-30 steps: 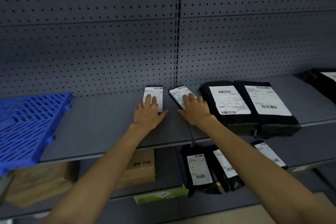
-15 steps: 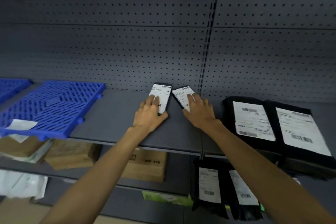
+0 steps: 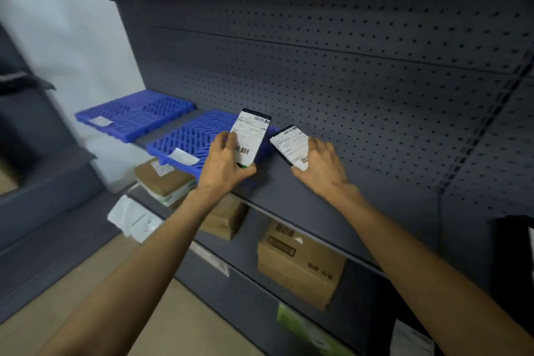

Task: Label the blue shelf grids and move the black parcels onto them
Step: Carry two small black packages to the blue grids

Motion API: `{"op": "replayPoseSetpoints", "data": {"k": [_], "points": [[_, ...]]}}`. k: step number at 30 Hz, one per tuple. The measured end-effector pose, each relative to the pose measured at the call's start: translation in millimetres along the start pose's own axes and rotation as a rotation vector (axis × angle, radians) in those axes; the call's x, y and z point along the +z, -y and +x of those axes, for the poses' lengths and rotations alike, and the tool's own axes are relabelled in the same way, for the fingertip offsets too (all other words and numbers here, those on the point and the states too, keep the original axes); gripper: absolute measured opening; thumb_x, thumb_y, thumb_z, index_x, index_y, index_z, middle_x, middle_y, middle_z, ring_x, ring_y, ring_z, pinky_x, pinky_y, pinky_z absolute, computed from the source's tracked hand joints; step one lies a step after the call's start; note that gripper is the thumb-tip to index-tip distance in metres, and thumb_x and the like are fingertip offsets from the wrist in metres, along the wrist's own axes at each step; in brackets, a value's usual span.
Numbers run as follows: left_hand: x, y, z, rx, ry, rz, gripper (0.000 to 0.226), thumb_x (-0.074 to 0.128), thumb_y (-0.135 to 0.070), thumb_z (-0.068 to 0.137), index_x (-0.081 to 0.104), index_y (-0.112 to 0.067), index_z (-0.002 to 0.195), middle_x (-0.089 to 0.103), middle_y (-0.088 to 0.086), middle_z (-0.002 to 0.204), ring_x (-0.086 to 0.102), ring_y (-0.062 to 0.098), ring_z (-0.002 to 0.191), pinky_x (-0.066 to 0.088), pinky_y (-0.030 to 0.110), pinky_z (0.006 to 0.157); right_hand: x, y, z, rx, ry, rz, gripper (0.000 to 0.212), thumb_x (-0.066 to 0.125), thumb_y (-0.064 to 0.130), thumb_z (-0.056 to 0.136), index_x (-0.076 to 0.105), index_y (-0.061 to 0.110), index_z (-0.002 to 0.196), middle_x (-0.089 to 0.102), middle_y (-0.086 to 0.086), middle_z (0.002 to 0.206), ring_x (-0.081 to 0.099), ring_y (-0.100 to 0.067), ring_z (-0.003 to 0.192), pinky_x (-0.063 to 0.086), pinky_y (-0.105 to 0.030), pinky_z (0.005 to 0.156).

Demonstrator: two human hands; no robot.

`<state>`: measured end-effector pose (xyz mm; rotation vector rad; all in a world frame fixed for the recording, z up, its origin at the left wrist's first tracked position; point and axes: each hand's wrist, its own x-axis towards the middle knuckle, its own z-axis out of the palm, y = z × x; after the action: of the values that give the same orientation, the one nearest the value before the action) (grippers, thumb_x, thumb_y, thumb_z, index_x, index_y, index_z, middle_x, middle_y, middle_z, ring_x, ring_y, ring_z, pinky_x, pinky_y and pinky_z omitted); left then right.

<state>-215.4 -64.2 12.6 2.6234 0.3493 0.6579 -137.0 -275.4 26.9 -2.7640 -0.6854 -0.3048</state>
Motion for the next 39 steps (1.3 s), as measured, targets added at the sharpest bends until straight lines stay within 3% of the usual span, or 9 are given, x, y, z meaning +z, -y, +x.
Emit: {"op": "replayPoseSetpoints", "data": {"k": [7, 18, 25, 33, 39], "points": [[-94.0, 131.4, 34.6, -0.022, -0.159, 0.062, 0.081, 0.074, -0.038, 0.074, 0.037, -0.009, 0.140, 0.038, 0.009, 0.140, 0.043, 0.030, 0.123, 0.053, 0.044, 0.084, 24.3, 152.9, 78.7, -0.144, -0.064, -0.048, 0.080, 0.060, 0.050, 0.086, 0.034, 0.003, 0.146, 0.043, -0.010, 0.144, 0.040, -0.029, 0.128, 0.040, -0.043, 0.100], [-180.2, 322.6, 85.8, -0.125, -0.220, 0.121, 0.083, 0.072, -0.041, 0.075, 0.034, -0.011, 0.143, 0.036, 0.007, 0.146, 0.042, 0.025, 0.124, 0.052, 0.042, 0.085, 100.0, 354.7, 168.9, -0.273, -0.047, 0.002, 0.081, 0.062, 0.053, 0.086, 0.036, 0.002, 0.144, 0.044, -0.011, 0.143, 0.040, -0.030, 0.129, 0.041, -0.042, 0.099], [-174.2, 403.0, 147.6, -0.121, -0.215, 0.132, 0.084, 0.071, -0.044, 0.077, 0.032, -0.010, 0.144, 0.034, 0.006, 0.148, 0.040, 0.023, 0.127, 0.049, 0.037, 0.083, 154.8, 414.6, 248.5, -0.282, -0.017, 0.016, 0.083, 0.062, 0.053, 0.087, 0.035, 0.001, 0.146, 0.044, -0.012, 0.144, 0.039, -0.030, 0.132, 0.041, -0.043, 0.101], [-157.4, 479.1, 255.1, -0.126, -0.097, 0.126, 0.084, 0.070, -0.045, 0.078, 0.032, -0.009, 0.144, 0.032, 0.008, 0.149, 0.036, 0.027, 0.133, 0.049, 0.042, 0.093, 202.1, 448.9, 359.6, -0.221, 0.033, -0.023, 0.078, 0.058, 0.055, 0.089, 0.038, 0.001, 0.142, 0.049, -0.013, 0.138, 0.043, -0.030, 0.125, 0.047, -0.040, 0.087], [-134.8, 516.4, 294.0, -0.104, 0.016, 0.117, 0.082, 0.070, -0.046, 0.080, 0.035, -0.006, 0.141, 0.034, 0.010, 0.148, 0.036, 0.027, 0.133, 0.043, 0.036, 0.094, 236.7, 455.2, 381.2, -0.125, 0.118, -0.059, 0.082, 0.057, 0.055, 0.090, 0.033, 0.000, 0.145, 0.043, -0.015, 0.144, 0.039, -0.032, 0.131, 0.046, -0.043, 0.095]]}}
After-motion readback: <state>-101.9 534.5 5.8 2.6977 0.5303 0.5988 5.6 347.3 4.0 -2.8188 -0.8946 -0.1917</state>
